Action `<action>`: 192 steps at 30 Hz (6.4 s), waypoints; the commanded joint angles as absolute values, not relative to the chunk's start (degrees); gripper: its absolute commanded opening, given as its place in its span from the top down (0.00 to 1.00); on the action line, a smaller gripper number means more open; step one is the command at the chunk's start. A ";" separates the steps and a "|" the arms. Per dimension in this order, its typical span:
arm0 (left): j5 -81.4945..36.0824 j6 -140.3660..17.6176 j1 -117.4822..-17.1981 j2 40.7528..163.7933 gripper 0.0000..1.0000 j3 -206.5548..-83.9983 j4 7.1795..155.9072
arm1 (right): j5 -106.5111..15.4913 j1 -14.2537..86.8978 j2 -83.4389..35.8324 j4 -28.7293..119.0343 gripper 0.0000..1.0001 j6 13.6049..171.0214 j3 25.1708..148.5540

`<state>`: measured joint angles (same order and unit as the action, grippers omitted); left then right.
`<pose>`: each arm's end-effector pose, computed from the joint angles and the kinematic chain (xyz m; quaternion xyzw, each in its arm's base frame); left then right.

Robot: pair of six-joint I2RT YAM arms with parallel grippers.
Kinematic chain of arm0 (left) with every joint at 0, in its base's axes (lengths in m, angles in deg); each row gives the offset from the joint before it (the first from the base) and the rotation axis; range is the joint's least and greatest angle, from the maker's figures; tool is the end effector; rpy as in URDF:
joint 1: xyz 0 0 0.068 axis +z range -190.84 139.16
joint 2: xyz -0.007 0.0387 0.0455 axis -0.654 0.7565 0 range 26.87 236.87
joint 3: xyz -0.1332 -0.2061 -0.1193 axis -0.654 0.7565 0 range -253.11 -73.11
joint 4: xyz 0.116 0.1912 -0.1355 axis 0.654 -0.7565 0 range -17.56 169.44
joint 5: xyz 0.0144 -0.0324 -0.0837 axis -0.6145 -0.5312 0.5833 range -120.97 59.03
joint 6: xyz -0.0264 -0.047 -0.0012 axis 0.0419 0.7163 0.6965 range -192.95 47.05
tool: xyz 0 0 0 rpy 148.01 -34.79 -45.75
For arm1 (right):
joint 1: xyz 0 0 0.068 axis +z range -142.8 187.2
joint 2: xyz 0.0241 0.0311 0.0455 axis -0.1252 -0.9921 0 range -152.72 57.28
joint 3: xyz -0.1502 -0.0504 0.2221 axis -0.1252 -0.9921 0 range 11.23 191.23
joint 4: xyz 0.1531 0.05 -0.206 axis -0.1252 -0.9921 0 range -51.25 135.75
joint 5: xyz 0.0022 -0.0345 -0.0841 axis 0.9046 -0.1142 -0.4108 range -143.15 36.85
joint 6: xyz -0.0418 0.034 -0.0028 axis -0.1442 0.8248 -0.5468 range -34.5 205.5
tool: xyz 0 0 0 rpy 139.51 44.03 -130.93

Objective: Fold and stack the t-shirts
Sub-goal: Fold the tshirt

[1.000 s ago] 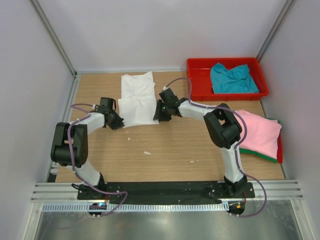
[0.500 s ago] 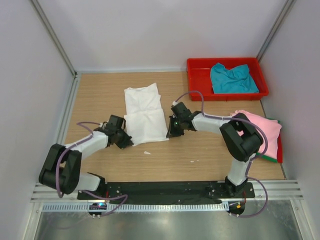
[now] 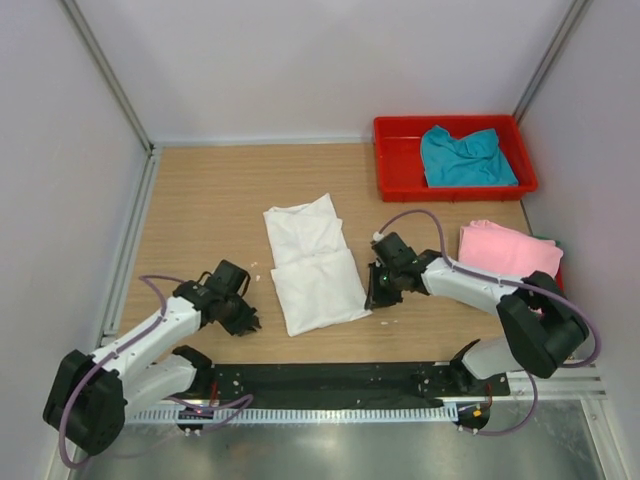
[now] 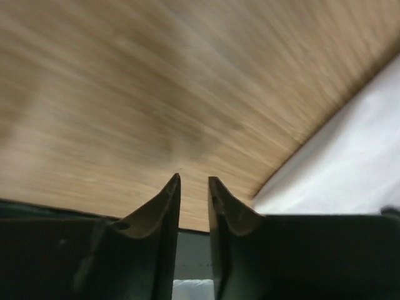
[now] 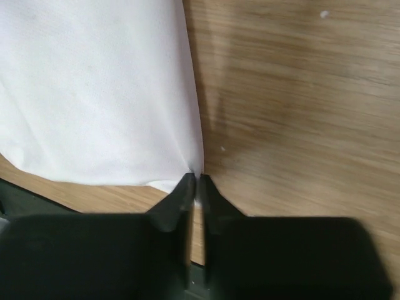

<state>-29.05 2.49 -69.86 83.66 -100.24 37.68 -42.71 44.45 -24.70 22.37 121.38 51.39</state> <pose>0.1331 -0.0753 0.1614 -0.3864 0.9079 -0.1377 0.0858 0.1963 0.1573 0.1573 -0.0312 0.9723 0.1988 0.1188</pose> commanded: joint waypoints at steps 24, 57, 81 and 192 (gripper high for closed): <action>-53.71 -15.76 -106.92 104.11 0.30 -142.62 23.90 | -40.54 28.64 -4.26 0.64 0.12 129.96 60.31; -52.06 42.89 -109.66 87.77 0.51 -102.82 45.34 | -36.36 37.25 -17.95 24.21 0.41 126.46 45.59; -52.41 41.13 -107.20 93.04 0.61 -104.04 44.73 | -39.09 40.42 -20.94 26.59 0.73 128.13 47.00; -56.19 20.47 -103.84 89.27 1.00 -134.36 17.66 | -40.85 35.41 -13.04 0.84 0.99 126.45 75.39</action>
<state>-50.26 14.20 -100.87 90.61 -131.32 21.92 -39.54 34.83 -16.30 -0.10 125.11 75.13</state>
